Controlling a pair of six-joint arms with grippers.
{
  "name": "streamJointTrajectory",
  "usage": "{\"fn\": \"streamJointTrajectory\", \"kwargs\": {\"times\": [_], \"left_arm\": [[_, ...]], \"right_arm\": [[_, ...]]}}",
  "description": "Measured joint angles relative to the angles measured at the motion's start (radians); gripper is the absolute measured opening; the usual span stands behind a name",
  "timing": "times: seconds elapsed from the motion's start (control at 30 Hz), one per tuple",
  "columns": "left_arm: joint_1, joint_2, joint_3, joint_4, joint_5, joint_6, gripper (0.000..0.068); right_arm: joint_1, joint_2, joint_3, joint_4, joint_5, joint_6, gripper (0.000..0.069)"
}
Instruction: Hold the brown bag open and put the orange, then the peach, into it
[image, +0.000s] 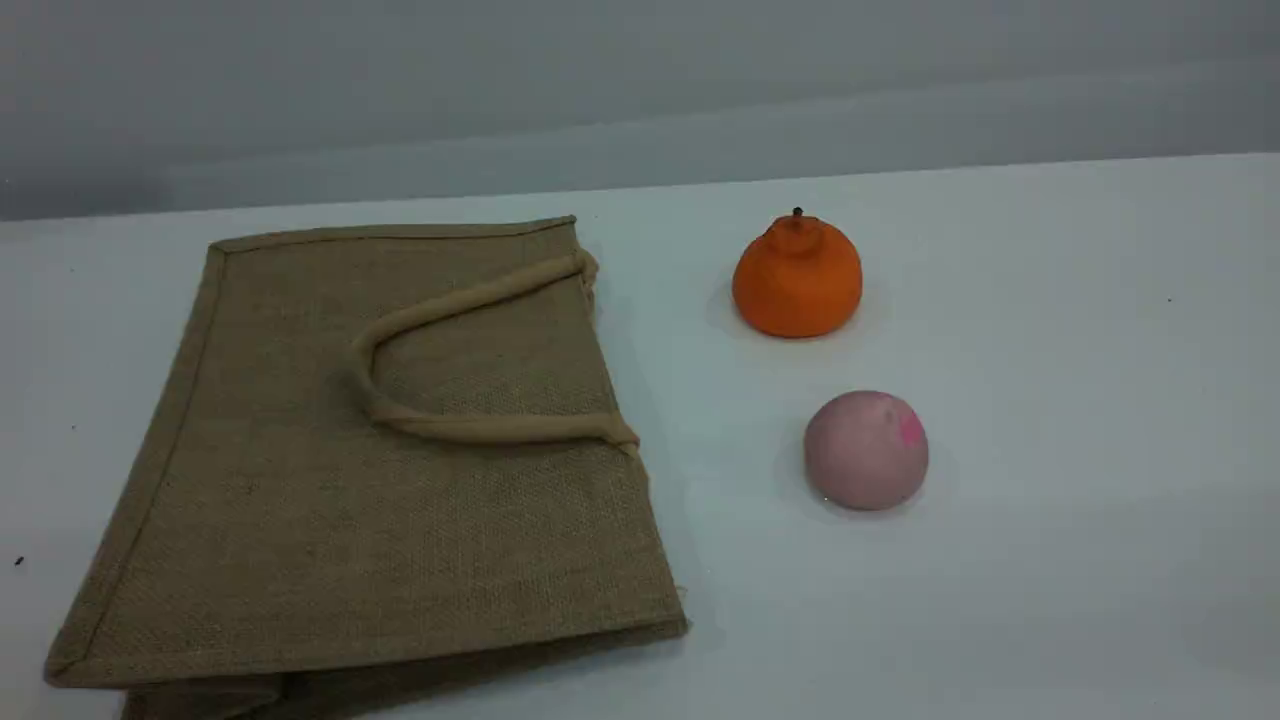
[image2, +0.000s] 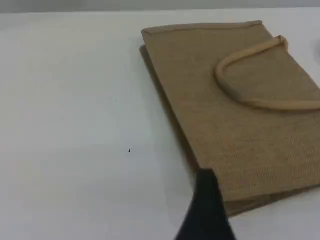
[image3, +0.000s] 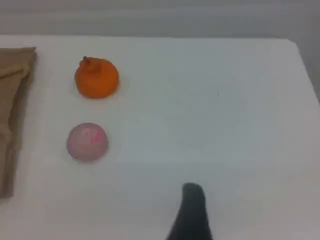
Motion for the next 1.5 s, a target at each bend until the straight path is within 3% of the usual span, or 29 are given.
{"fn": "streamJointTrajectory", "kwargs": {"times": [0.17,0.37,0.7,0.87,1.03,1.23,1.5], "left_arm": [[0.000,0.001,-0.009,0.000,-0.006,0.012,0.0482],[0.000,0.092,-0.077,0.001,-0.148,-0.007,0.0482],[0.000,0.575,-0.206,0.001,-0.469,-0.014,0.0482],[0.000,0.871,-0.301,-0.001,-0.552,-0.060,0.0482],[0.000,1.149,-0.409,-0.004,-0.562,-0.141,0.0482],[0.000,1.454,-0.560,-0.070,-0.520,-0.141,0.0482],[0.000,1.775,-0.736,-0.182,-0.441,-0.132,0.0482]], "right_arm": [[0.000,0.000,-0.001,0.010,-0.004,0.009,0.0524],[0.000,0.057,-0.033,0.065,-0.066,-0.058,0.0524],[0.000,0.476,-0.076,0.178,-0.449,-0.094,0.0524],[0.000,0.730,-0.139,0.313,-0.669,-0.120,0.0524],[0.001,0.997,-0.230,0.435,-0.750,-0.204,0.0524],[0.033,1.275,-0.341,0.573,-0.724,-0.299,0.0524],[0.148,1.549,-0.451,0.626,-0.723,-0.358,0.0524]]}}
